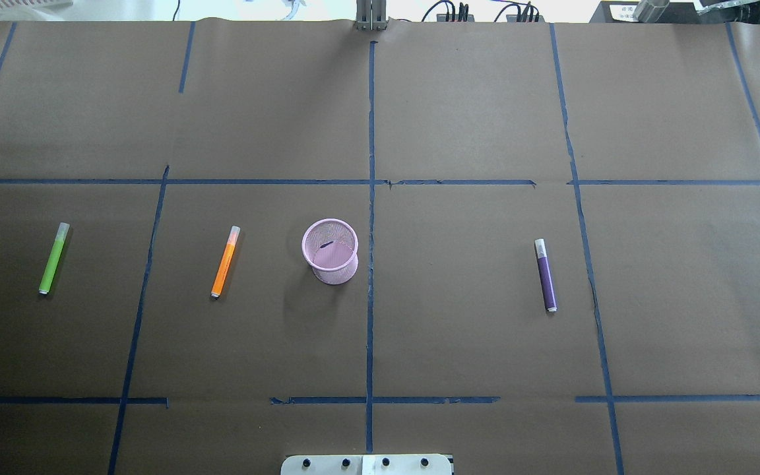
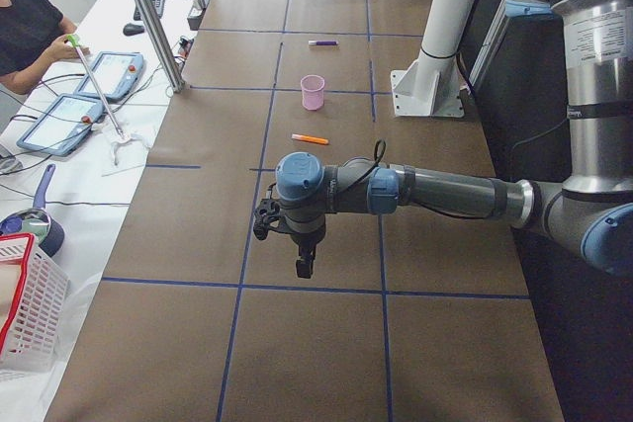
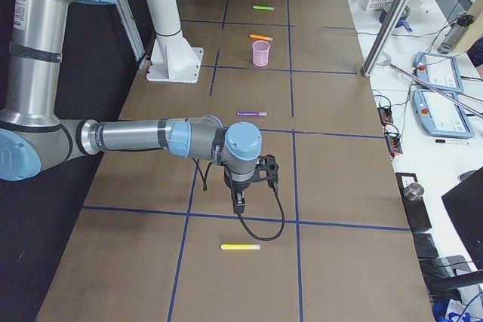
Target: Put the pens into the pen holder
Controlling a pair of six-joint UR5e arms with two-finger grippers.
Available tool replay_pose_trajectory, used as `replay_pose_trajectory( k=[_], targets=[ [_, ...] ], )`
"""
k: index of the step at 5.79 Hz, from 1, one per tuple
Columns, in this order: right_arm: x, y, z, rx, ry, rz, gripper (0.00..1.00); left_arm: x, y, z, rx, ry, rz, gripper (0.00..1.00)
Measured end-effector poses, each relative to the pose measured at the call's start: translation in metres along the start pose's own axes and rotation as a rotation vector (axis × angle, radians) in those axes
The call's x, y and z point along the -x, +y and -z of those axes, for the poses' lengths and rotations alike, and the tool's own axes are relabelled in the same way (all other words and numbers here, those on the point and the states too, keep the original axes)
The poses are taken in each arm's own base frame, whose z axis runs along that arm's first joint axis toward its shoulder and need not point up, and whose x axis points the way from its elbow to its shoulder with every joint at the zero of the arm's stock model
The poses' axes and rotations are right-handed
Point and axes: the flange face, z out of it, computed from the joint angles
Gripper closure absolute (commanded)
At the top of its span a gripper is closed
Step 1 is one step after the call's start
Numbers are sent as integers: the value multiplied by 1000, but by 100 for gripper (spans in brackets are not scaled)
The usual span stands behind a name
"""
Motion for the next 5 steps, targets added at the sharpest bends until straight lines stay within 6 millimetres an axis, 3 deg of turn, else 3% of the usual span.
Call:
replay_pose_trajectory(
  k=[5],
  targets=[
    [-2, -7, -1, -14, 3, 5, 0, -8, 4, 8, -8, -2, -6, 0]
  ],
)
